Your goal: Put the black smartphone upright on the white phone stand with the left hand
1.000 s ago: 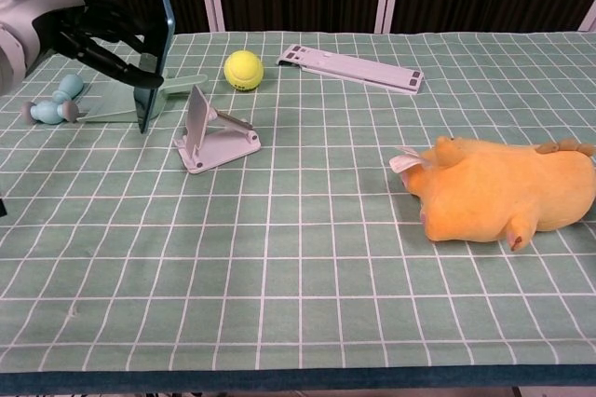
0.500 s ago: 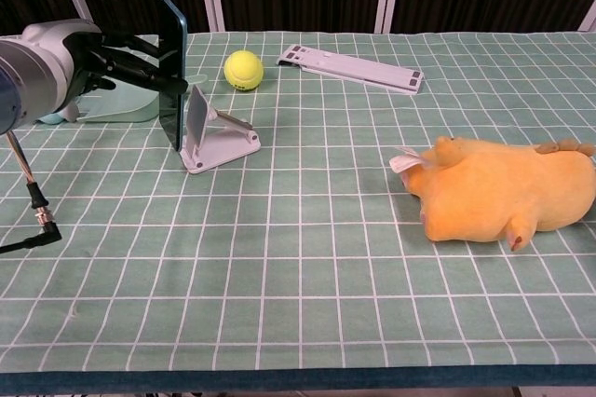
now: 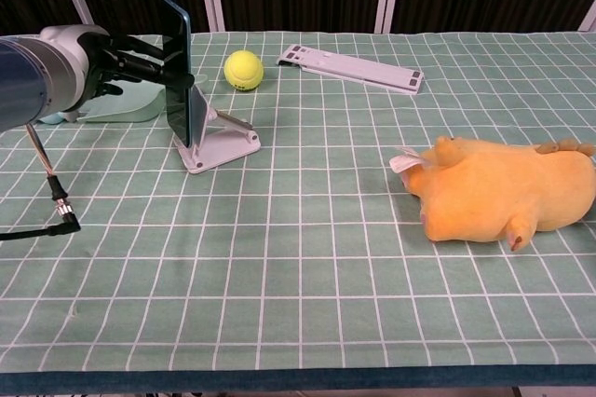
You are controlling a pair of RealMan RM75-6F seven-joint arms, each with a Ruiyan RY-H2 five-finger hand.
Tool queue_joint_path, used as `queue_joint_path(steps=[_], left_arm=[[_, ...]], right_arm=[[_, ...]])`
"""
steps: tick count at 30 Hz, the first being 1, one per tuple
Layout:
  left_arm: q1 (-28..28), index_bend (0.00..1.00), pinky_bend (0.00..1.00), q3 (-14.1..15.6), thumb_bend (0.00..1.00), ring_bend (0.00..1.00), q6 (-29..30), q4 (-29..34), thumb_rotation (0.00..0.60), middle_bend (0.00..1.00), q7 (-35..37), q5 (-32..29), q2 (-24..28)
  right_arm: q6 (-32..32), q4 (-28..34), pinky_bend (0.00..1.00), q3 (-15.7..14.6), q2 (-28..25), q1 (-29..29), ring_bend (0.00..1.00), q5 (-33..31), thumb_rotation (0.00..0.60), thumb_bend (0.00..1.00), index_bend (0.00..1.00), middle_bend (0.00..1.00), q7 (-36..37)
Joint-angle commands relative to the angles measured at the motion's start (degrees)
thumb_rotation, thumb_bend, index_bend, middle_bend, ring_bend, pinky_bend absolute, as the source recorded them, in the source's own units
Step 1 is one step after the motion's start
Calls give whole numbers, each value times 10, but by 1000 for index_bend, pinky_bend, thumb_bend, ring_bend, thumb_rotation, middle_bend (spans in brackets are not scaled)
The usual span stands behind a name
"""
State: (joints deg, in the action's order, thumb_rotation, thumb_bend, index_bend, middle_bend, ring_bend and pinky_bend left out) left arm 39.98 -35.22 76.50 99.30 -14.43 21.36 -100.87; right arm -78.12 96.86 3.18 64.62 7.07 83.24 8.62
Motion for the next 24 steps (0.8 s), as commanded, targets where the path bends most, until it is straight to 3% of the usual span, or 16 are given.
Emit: queue_joint_path(steps=[1, 24], left_arm=[[4, 465, 0, 1, 333, 86, -5, -8, 600, 515, -3, -3, -2], [12, 459, 0, 35, 332, 86, -31, -41, 600, 513, -16, 14, -5]], right_arm=[[0, 0, 185, 0, 0, 0, 0, 0, 600, 162, 0, 0, 0], [4, 2, 185, 0, -1, 1, 0, -3, 600, 163, 0, 0, 2]])
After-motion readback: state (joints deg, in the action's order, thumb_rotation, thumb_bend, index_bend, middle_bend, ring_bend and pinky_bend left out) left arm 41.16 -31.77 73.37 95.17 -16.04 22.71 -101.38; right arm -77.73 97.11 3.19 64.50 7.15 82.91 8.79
